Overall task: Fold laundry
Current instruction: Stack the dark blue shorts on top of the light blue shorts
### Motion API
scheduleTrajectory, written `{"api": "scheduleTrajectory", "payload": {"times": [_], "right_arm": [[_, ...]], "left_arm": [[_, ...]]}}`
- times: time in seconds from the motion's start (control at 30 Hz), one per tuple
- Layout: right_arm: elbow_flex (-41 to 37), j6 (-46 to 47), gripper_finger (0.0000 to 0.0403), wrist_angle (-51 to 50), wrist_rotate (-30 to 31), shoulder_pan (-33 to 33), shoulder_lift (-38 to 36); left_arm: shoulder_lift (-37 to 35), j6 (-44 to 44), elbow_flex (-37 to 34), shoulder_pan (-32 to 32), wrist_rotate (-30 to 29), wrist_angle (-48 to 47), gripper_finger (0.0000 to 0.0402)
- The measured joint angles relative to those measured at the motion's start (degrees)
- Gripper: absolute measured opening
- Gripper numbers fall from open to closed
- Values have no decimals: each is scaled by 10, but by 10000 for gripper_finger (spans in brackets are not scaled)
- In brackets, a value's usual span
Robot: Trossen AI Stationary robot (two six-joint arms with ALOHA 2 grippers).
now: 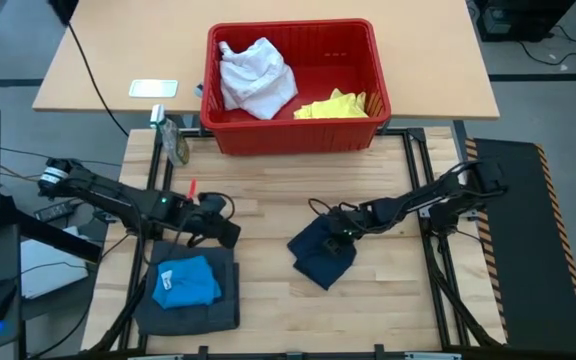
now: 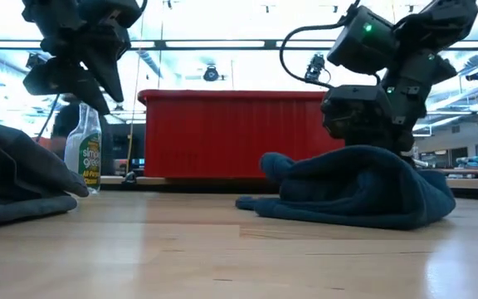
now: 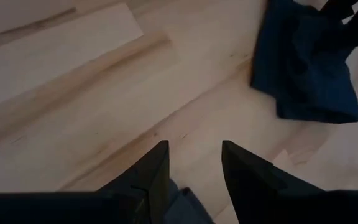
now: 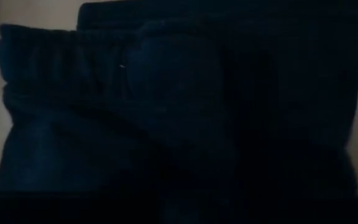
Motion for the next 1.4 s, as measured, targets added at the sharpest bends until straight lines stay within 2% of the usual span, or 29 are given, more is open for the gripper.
{"api": "scheduleTrajectory", "payload": {"times": [0.13, 0.2, 0.3, 0.57, 0.73, 0.9, 1.07, 1.17, 1.4], "right_arm": [[1, -9, 46, 46, -56, -13, 35], [0, -8, 19, 72, -77, -18, 45], [-1, 15, 16, 112, -95, -28, 48], [-4, 60, 11, 216, -82, -43, 19], [-3, 97, 11, 341, -87, -43, 8], [-2, 136, 11, 450, -81, -48, 11], [25, 142, 11, 450, -71, -54, 11], [62, 131, 11, 443, -70, -59, 11], [200, 46, 11, 329, -71, -73, 27]], "left_arm": [[5, -5, 0, -7, -4, 8, 148], [4, -6, 0, -10, -6, 13, 148], [2, -6, 0, -18, -6, 10, 148], [-6, -27, 10, -41, 24, -8, 148], [-6, -20, 81, -52, 14, -101, 148], [-6, -15, 179, -66, -50, -216, 148], [-7, 4, 248, -77, -109, -241, 148], [-6, 37, 273, -79, -115, -241, 148], [-6, 162, 317, -77, -124, -242, 148]]}}
